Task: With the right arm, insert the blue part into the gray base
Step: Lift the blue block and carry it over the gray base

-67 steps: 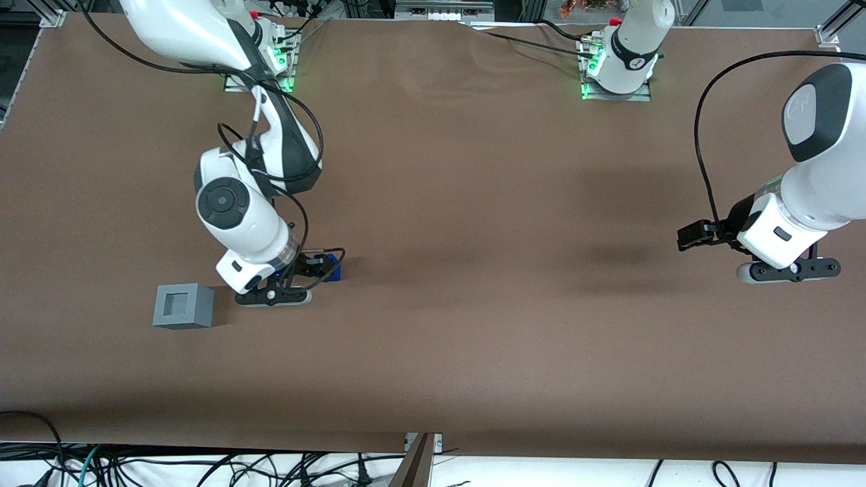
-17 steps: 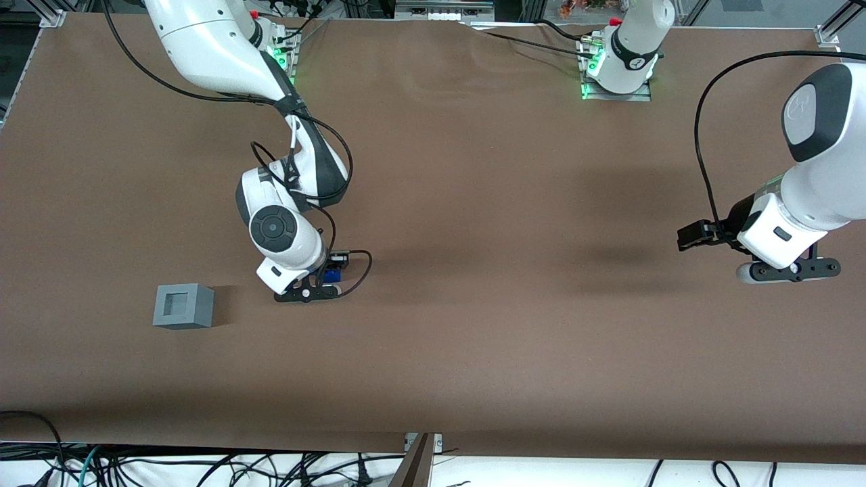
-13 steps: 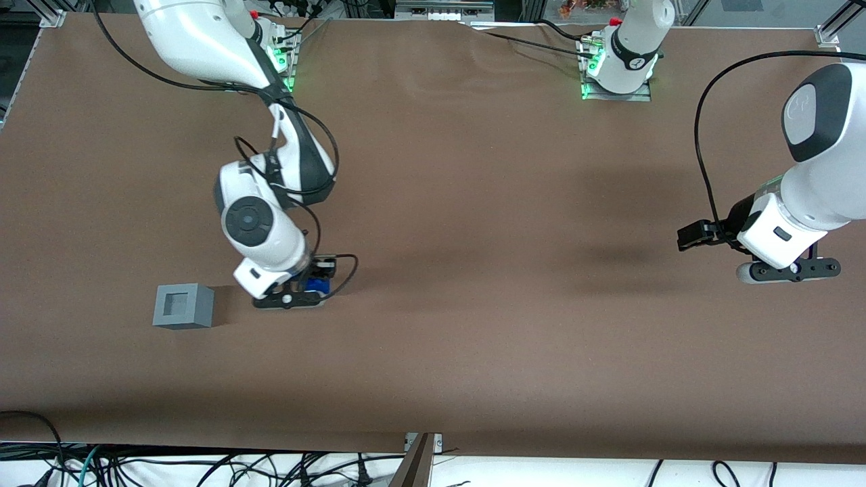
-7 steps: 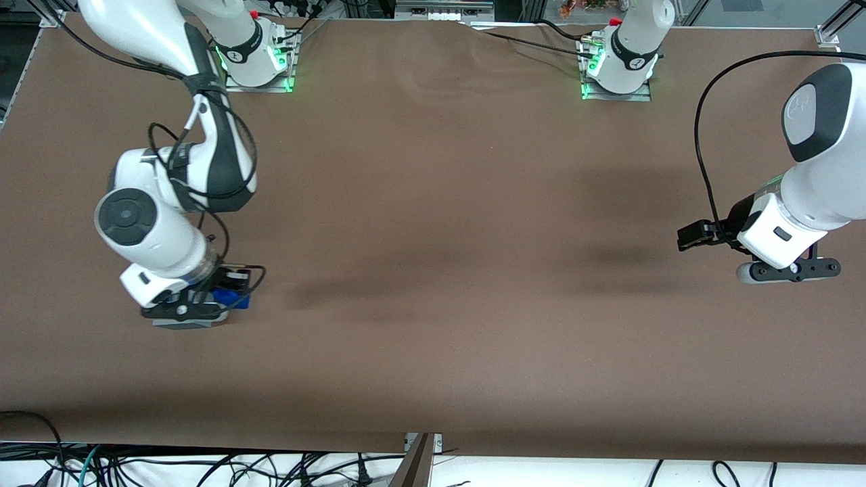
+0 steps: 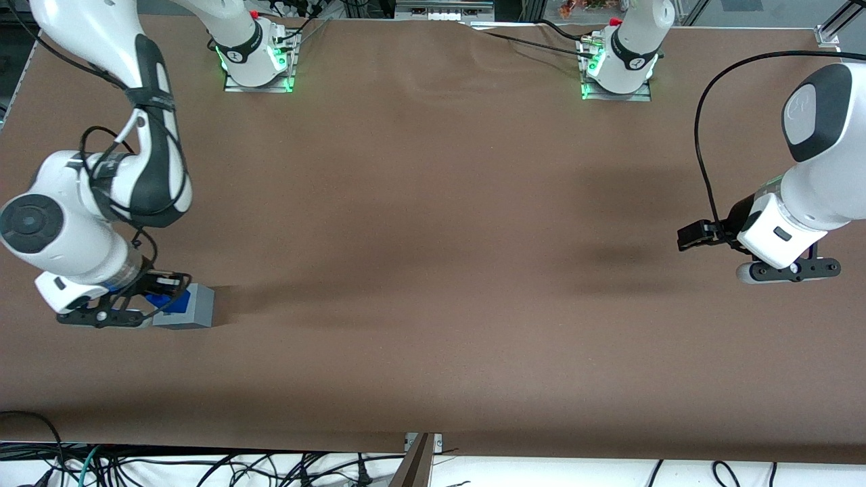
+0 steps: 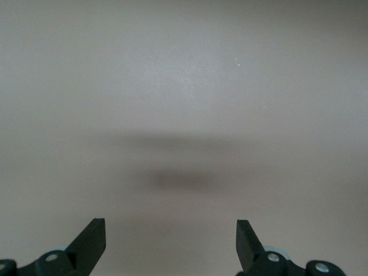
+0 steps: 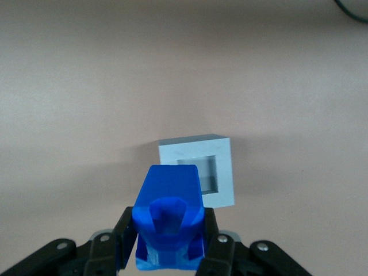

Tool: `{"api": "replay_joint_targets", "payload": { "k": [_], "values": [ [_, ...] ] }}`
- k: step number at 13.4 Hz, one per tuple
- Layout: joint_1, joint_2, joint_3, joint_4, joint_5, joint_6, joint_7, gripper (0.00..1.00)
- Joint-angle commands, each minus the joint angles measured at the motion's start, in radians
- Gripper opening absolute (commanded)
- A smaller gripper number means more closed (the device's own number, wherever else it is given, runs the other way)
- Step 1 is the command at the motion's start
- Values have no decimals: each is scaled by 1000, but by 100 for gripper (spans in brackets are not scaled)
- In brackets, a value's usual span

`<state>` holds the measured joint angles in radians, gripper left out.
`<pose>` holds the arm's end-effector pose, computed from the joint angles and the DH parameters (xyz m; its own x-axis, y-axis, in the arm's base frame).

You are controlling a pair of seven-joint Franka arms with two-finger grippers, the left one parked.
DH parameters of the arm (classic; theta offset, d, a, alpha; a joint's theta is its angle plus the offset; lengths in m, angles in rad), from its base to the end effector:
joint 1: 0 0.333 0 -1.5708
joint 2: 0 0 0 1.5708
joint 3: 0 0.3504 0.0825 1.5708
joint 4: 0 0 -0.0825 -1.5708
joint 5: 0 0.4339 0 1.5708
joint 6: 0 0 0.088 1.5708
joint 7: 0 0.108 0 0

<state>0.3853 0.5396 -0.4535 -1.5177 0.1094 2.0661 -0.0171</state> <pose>0.7604 0.0101 0.3864 0.9977 -0.0326 0.0601 -0.0402 -0.9909 0.1286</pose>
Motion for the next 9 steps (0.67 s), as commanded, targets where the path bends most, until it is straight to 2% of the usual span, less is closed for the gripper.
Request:
{"api": "replay_joint_targets", "payload": {
  "k": [1,7,9],
  "values": [
    [-62,-12,4,-4,97,-1,-133,20],
    [-72,3,13,27,105,2,-147,20],
    [-68,10,15,28,128,6,-147,20]
  ]
}}
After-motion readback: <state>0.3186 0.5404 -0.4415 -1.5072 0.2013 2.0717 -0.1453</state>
